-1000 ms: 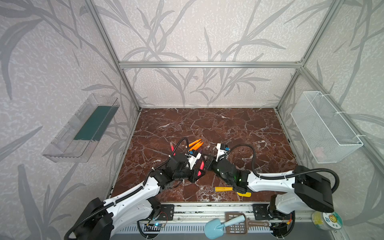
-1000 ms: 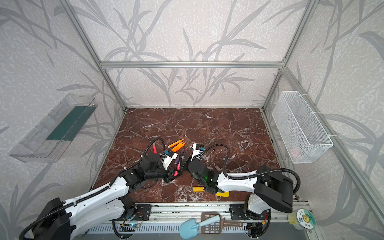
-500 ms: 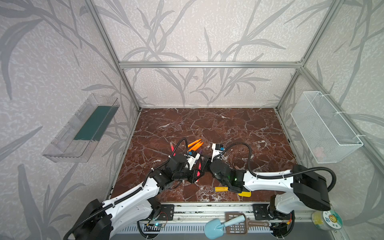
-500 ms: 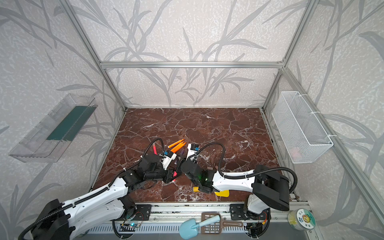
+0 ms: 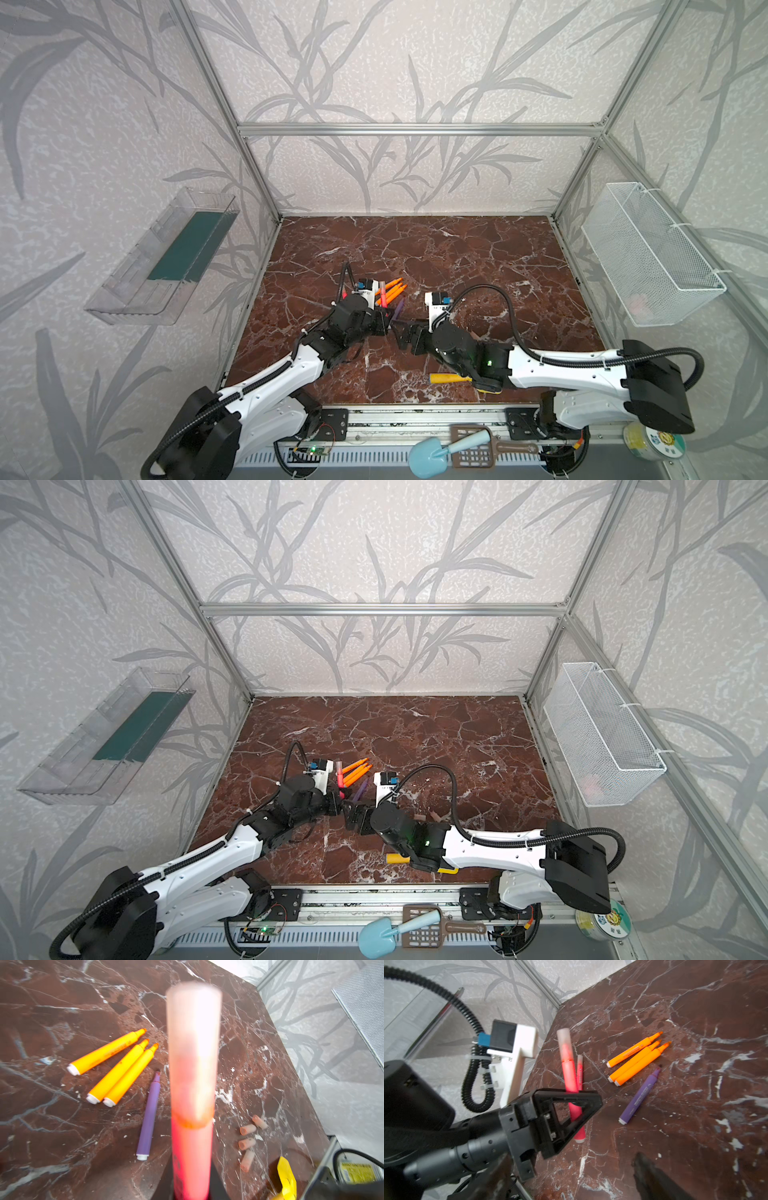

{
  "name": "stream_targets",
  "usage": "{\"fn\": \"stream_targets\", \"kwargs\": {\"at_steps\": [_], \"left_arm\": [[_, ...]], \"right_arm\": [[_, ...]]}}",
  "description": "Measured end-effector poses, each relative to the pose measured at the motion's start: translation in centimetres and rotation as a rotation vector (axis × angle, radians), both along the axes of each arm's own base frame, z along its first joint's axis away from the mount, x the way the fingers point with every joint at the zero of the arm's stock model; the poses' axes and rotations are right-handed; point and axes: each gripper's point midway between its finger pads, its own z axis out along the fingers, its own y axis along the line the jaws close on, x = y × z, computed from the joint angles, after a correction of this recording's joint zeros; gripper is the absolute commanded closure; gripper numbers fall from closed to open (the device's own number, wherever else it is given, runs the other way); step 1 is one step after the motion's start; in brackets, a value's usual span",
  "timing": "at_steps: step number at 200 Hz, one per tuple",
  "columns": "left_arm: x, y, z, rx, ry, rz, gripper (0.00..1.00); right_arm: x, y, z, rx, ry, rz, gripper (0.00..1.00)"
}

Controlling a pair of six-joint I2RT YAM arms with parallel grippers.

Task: Insert the pens into the pen caps
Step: 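Open the right gripper and lower the capped pink marker onto the table with left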

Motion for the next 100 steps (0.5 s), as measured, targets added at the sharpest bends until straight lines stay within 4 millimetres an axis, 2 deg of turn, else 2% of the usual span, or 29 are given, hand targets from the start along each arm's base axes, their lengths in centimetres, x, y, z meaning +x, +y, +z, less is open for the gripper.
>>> {"fn": "stream_targets", "kwargs": {"at_steps": [19,40,72,100], "left_arm": [[0.8,0.8,-0.4,0.023,0.017,0.062,1.0],[2.1,2.6,-1.4,0.058,0.065,0.161,1.0],[3.3,6.7,-4.7,0.13,0.202,0.33,1.0],[3.4,8.9,-7.1,0.171,0.311,0.404,1.0]], "right_arm": [[0.9,-1.3,-0.2,-0.02,0.009,-0.03,0.01],[1.4,-3.0,-0.1,-0.027,0.011,-0.062,0.01],[1.6,-5.6,-0.3,-0.036,0.009,-0.112,0.0],[1.6,-7.0,-0.8,-0.053,0.006,-0.14,0.01]]}}
